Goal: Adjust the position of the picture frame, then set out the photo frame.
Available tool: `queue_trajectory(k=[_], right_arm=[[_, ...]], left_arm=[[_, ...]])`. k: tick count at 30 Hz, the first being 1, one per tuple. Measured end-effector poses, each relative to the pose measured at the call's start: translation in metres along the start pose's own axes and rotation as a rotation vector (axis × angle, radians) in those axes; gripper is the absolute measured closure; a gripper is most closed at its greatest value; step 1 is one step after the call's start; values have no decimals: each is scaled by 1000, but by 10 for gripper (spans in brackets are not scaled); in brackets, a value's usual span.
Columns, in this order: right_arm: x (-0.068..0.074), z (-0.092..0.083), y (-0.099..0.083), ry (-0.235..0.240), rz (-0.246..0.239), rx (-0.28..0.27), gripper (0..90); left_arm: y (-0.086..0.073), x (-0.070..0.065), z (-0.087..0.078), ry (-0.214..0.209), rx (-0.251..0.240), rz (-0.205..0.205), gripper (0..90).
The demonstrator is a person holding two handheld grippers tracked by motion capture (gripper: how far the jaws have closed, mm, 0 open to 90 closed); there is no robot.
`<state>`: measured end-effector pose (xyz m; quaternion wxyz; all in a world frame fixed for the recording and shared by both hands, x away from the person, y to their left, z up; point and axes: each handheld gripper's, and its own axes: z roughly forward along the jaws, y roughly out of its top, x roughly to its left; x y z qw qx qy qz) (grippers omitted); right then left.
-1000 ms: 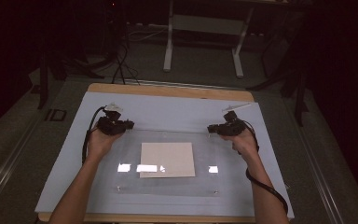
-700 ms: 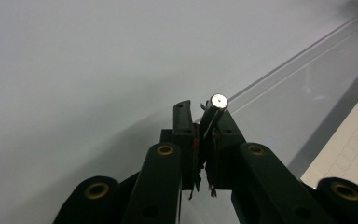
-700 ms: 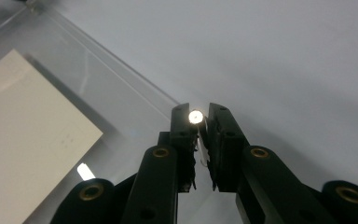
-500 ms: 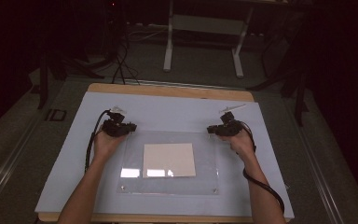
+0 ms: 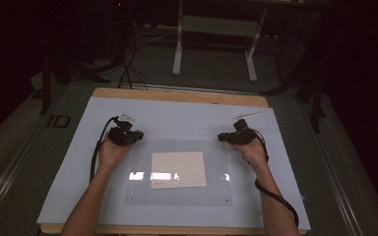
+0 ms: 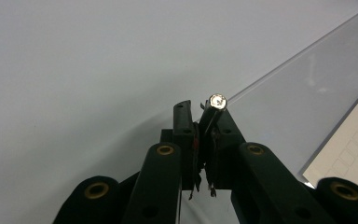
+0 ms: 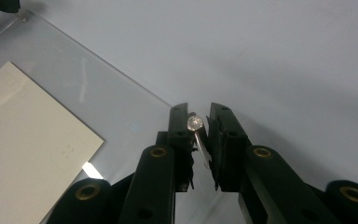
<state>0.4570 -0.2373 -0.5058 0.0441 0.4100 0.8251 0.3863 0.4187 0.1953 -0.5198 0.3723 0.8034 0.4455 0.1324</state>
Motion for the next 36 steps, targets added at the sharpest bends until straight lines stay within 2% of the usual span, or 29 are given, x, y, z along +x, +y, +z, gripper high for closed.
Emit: queue_trajectory(k=[17, 22, 24, 27, 31, 36], right_arm=[[0, 2, -1, 2, 8, -6, 791], [0, 2, -3, 1, 9, -18, 791], [1, 2, -4, -5, 4, -22, 793], [2, 1, -4, -16, -1, -23, 797], [4, 0, -5, -31, -7, -27, 801], [6, -1, -6, -43, -5, -30, 803]], left_arm=[[-5, 5, 1, -36, -31, -15, 830], [-5, 3, 1, -19, -36, -8, 818], [-8, 2, -1, -18, -64, -8, 755], [-11, 0, -4, -10, -91, 1, 727], [-16, 1, -12, 0, -136, -1, 727], [-18, 3, -16, -4, -145, 6, 758]])
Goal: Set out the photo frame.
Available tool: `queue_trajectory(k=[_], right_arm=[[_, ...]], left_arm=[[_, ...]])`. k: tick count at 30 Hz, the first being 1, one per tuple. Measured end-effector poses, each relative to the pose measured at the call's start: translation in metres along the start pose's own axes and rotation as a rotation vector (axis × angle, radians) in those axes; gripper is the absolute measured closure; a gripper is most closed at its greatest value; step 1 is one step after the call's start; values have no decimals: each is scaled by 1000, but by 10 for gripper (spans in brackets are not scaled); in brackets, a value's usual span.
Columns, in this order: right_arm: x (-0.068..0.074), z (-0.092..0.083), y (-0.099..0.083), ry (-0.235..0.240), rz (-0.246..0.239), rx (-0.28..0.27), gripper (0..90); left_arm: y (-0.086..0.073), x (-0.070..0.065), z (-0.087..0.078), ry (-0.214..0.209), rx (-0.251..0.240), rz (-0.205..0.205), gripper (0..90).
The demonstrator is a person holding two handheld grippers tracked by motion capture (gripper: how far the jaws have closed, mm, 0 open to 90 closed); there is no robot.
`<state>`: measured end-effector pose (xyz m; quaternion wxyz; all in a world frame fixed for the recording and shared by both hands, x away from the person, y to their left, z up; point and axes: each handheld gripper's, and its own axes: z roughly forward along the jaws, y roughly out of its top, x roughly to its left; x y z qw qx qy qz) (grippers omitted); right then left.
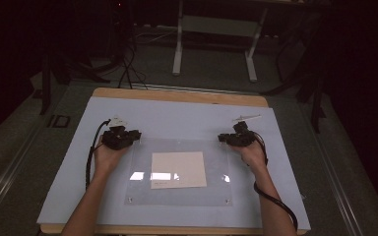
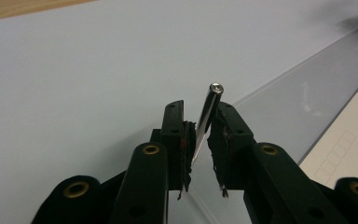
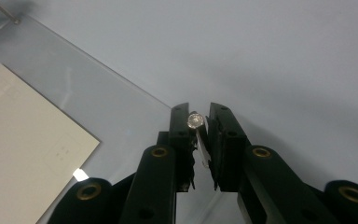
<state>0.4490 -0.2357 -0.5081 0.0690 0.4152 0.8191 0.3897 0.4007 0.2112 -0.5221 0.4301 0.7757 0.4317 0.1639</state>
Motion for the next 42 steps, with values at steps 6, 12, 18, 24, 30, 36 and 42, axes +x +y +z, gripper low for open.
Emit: queue_trajectory(k=[6, 12, 18, 24, 30, 36, 42], right_arm=[[3, 0, -1, -25, -29, -11, 798], [8, -13, -3, -45, -69, -104, 732], [12, -11, -5, -82, -103, -108, 681], [11, -5, -10, -114, -90, -123, 747], [13, -3, -10, -104, -95, -127, 832], [12, -2, -14, -98, -78, -143, 827], [11, -1, -16, -95, -66, -150, 834]], left_arm=[[2, -4, 1, 14, -28, 18, 789], [1, -6, -1, 13, -86, 13, 818], [-1, -6, 2, 19, -87, 9, 820], [-2, -6, 2, 20, -88, 15, 842], [-2, -6, 2, 16, -87, 2, 844], [-3, -5, 2, 14, -90, -1, 843], [-2, -5, 2, 16, -80, -8, 846]])
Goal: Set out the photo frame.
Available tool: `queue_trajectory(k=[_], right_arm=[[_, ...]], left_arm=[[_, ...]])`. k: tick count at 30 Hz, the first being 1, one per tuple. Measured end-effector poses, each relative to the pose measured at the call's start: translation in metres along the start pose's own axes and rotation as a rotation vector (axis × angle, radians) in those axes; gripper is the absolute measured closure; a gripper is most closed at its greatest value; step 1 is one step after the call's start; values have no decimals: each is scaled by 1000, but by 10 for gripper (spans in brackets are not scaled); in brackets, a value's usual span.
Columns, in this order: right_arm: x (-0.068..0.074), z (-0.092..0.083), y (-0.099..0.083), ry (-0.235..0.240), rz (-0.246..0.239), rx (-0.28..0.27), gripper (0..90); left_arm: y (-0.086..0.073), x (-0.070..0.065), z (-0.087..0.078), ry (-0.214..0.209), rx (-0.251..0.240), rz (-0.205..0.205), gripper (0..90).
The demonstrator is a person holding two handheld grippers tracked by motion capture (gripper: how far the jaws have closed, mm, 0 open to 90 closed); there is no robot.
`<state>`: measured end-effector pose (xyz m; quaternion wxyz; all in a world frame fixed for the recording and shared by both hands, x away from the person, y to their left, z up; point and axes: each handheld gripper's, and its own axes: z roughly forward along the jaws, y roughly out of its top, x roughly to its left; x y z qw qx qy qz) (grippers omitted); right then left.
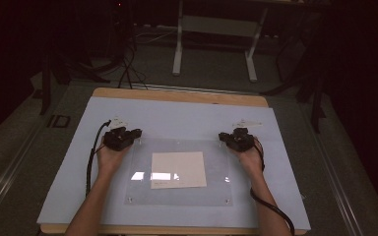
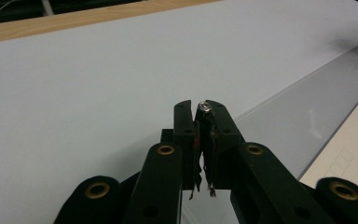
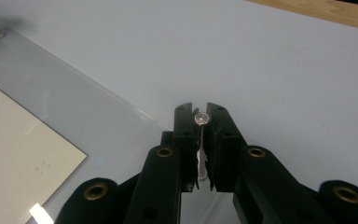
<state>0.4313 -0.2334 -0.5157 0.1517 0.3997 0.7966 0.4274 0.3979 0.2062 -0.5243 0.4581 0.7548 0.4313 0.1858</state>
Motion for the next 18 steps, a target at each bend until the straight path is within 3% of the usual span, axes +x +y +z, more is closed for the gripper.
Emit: queue_trajectory(k=[10, 18], right_arm=[[-3, 2, 10, 18, 41, 76, 835], [-11, 8, 18, 42, 105, 117, 840]], left_arm=[[5, 5, 2, -27, 36, -28, 845], [7, 14, 9, -62, 33, -123, 844]])
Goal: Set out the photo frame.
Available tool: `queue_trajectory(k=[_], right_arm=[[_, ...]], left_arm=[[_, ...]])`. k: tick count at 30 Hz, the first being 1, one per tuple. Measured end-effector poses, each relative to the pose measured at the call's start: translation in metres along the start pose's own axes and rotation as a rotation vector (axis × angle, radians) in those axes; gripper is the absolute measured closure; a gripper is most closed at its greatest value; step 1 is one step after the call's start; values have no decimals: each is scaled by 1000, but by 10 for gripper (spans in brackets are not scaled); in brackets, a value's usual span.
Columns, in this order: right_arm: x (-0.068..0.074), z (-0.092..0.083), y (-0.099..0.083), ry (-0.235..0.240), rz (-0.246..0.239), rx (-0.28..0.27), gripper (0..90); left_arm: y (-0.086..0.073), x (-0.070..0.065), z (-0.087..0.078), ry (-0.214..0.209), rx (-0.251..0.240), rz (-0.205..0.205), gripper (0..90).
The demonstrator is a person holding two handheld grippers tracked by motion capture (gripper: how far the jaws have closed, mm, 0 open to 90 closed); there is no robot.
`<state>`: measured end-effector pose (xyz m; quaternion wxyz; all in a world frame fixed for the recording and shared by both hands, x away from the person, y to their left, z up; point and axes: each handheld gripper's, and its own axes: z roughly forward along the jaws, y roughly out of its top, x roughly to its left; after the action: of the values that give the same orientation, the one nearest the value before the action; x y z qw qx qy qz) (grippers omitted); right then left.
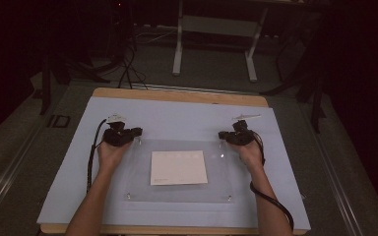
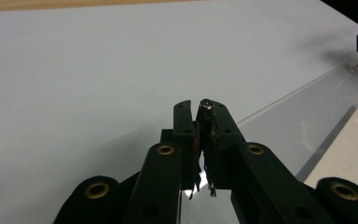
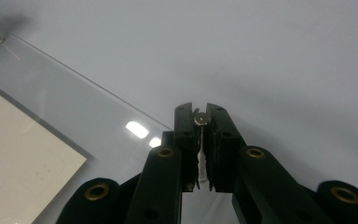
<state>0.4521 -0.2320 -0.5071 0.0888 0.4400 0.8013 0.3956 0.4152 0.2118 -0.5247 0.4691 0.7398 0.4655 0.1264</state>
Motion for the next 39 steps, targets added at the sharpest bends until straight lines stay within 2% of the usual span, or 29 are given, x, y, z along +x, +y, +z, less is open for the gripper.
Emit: queue_trajectory(k=[3, 9, 11, 17, 20, 21, 23, 28, 34, 35, 39], right_arm=[[-2, 1, 2, 4, 12, 9, 842], [-4, 4, 8, 0, 37, 24, 849], [-6, 6, 11, -2, 51, 31, 850], [-11, 11, 15, 2, 104, 28, 846], [-8, 12, 17, -36, 93, 33, 827], [-8, 12, 17, -36, 93, 33, 827], [-1, 7, 19, -88, 54, 21, 767], [4, -11, 23, -103, 8, 2, 725], [9, -22, 25, -70, -21, -4, 736], [12, -25, 24, -51, -25, -4, 745], [17, -32, 24, -17, -17, -22, 764]], left_arm=[[1, 2, 1, -9, 3, -16, 846], [4, 8, 7, -21, -4, -95, 847], [7, 8, 10, -11, 3, -112, 851], [14, 11, 17, 5, 30, -197, 856], [15, 12, 19, 11, 31, -224, 857], [15, 12, 19, 11, 31, -224, 856], [15, 13, 20, 8, 32, -236, 856], [16, 14, 20, 6, 37, -248, 856], [17, 14, 21, 14, 43, -254, 857], [17, 14, 22, 15, 44, -254, 857], [17, 14, 22, 16, 45, -260, 857]])
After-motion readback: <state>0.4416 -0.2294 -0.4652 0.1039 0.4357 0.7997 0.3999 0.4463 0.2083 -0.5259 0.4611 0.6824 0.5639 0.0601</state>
